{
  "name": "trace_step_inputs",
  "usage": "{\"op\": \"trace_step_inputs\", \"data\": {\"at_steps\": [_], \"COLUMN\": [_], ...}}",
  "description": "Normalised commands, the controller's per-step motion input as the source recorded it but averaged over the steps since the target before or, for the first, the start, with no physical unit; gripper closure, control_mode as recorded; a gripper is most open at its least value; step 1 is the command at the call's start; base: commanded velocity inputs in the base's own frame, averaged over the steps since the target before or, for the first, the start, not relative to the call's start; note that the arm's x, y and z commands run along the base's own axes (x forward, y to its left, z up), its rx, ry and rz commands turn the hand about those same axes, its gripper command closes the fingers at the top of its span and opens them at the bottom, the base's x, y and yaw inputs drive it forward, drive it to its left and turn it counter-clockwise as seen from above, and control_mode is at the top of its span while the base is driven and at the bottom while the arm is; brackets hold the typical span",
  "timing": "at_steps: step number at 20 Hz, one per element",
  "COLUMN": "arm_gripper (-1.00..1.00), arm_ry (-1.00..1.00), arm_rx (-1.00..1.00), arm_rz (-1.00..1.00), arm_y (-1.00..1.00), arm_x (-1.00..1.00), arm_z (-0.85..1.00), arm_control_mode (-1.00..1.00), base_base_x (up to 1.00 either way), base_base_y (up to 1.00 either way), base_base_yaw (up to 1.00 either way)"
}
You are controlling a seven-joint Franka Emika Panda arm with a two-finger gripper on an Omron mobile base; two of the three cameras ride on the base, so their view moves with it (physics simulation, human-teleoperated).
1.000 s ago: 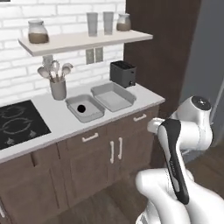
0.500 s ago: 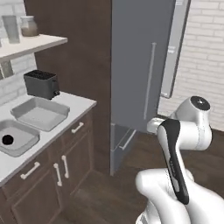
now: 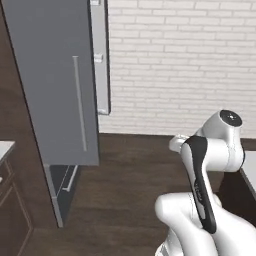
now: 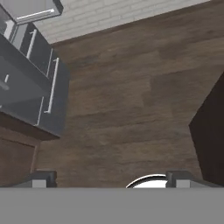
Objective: Place one avocado and one chicken drumstick in each tupperware on the nearby counter, to pack two identical lunches.
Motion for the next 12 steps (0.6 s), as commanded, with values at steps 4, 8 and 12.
{"op": "trace_step_inputs", "data": {"at_steps": [4, 8, 12], "arm_gripper": [-1.0, -1.0, -1.0], "arm_ry": [0.0, 0.0, 0.0], "arm_rx": [0.0, 0.0, 0.0], "arm_rz": [0.0, 0.0, 0.0], "arm_y": [0.0, 0.0, 0.0], "arm_x": [0.0, 0.0, 0.0], "arm_z": [0.0, 0.0, 0.0], "arm_control_mode": [1.0, 1.0, 1.0], "base_base_x": [0.33, 0.79, 0.99], "base_base_y": [-0.56, 0.03, 0.0], "base_base_yaw": [-0.4, -0.07, 0.09]}}
